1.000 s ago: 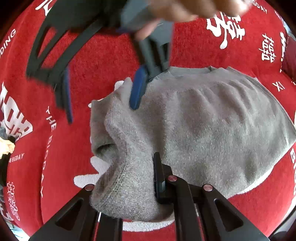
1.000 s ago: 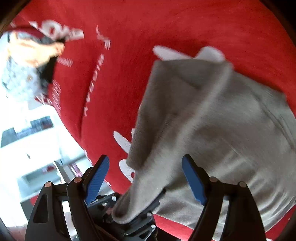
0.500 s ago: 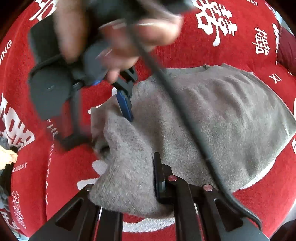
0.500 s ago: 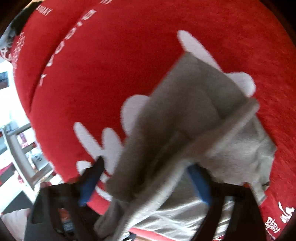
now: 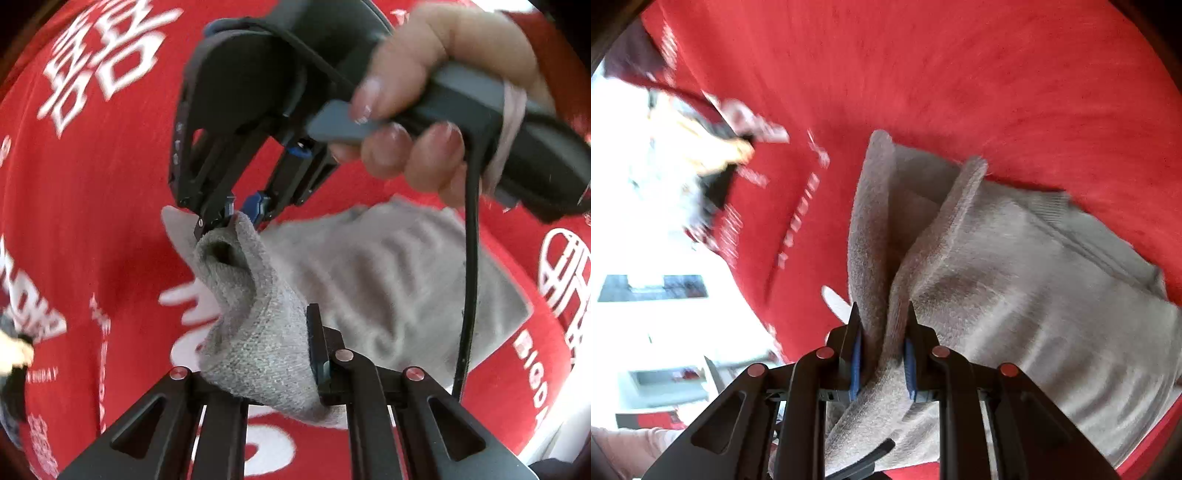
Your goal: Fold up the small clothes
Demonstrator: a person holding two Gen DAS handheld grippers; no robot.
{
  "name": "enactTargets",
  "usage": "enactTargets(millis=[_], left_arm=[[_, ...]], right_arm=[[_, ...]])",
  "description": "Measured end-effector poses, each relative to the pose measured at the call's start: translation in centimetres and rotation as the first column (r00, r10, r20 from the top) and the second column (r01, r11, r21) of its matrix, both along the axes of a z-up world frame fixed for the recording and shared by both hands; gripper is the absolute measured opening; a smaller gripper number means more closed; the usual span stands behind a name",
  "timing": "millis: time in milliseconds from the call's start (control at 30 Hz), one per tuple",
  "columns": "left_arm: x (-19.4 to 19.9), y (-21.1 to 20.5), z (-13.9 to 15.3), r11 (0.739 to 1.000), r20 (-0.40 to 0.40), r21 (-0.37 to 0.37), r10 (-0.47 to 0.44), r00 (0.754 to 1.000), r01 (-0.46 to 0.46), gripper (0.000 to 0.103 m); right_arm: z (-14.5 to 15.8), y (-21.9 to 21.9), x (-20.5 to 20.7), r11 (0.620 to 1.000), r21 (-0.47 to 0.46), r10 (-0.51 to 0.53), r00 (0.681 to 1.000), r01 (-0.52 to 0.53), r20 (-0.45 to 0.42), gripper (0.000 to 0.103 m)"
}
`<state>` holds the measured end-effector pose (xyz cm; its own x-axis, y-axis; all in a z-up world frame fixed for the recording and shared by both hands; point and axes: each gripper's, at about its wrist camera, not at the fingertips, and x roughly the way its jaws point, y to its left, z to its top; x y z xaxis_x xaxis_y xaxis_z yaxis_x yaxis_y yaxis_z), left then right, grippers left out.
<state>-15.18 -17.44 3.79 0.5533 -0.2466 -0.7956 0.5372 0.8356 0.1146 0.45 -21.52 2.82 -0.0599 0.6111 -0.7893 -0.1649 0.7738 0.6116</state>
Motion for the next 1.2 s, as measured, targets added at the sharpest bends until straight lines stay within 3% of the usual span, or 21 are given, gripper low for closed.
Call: enactTargets(millis=[133, 300, 467, 567, 700, 833, 1033, 1100, 1133, 1167, 1200], left_arm=[[-0.9, -4.4, 2.2, 0.996, 0.036, -0.009, -0.084, 0.996, 0.084, 0.011], [-2.9, -11.6, 2.3, 0.977, 0.035, -0.011, -0.212, 0.977, 0.213, 0.011], [-4.4, -17.2, -1.4, 0.954, -0.026, 0.037, -0.298, 0.954, 0.299, 0.011], [-5.7, -19.8, -4.9, 0.94, -0.091, 0.069, -0.328, 0.94, 0.335, 0.011], [-6.6, -21.3, -7.5, 0.932, -0.132, 0.106, -0.333, 0.934, 0.347, 0.011], [-7.0, -20.8, -8.3, 0.934, -0.125, 0.113, -0.324, 0.938, 0.338, 0.012], [-7.6, -19.7, -6.8, 0.939, -0.173, 0.094, -0.311, 0.934, 0.33, 0.012], [-7.7, -18.9, -6.0, 0.941, -0.189, 0.082, -0.307, 0.933, 0.327, 0.04], [-7.8, -18.2, -5.3, 0.944, -0.18, 0.076, -0.303, 0.936, 0.32, 0.068], [-8.2, -17.4, -4.4, 0.949, -0.15, 0.064, -0.297, 0.943, 0.309, 0.074], [-8.2, -17.1, -3.8, 0.949, -0.139, 0.052, -0.3, 0.944, 0.31, 0.074]], right_arm=[[3.4, -6.4, -2.1, 0.996, 0.053, -0.077, 0.992, 0.072, 0.102, 0.02], [3.9, -15.0, -5.2, 0.976, 0.096, -0.208, 0.971, 0.197, 0.121, 0.02], [-0.3, -22.7, -8.9, 0.941, 0.057, -0.337, 0.939, 0.334, 0.061, 0.02], [-4.5, -24.9, -10.7, 0.918, 0.014, -0.396, 0.918, 0.396, 0.013, 0.02], [-9.5, -27.3, -12.6, 0.888, -0.033, -0.46, 0.886, 0.459, -0.05, 0.02], [-10.9, -28.3, -13.1, 0.863, 0.015, -0.503, 0.862, 0.505, -0.064, 0.02], [-9.9, -29.2, -14.1, 0.851, -0.014, -0.525, 0.847, 0.526, -0.087, 0.02], [-9.3, -29.3, -14.8, 0.84, -0.03, -0.541, 0.835, 0.541, -0.097, 0.021], [-9.1, -29.4, -15.0, 0.835, -0.036, -0.55, 0.829, 0.55, -0.098, 0.025], [-8.6, -29.6, -15.8, 0.823, -0.039, -0.568, 0.817, 0.567, -0.101, 0.03], [-8.3, -29.6, -16.3, 0.812, -0.037, -0.583, 0.806, 0.582, -0.105, 0.044]])
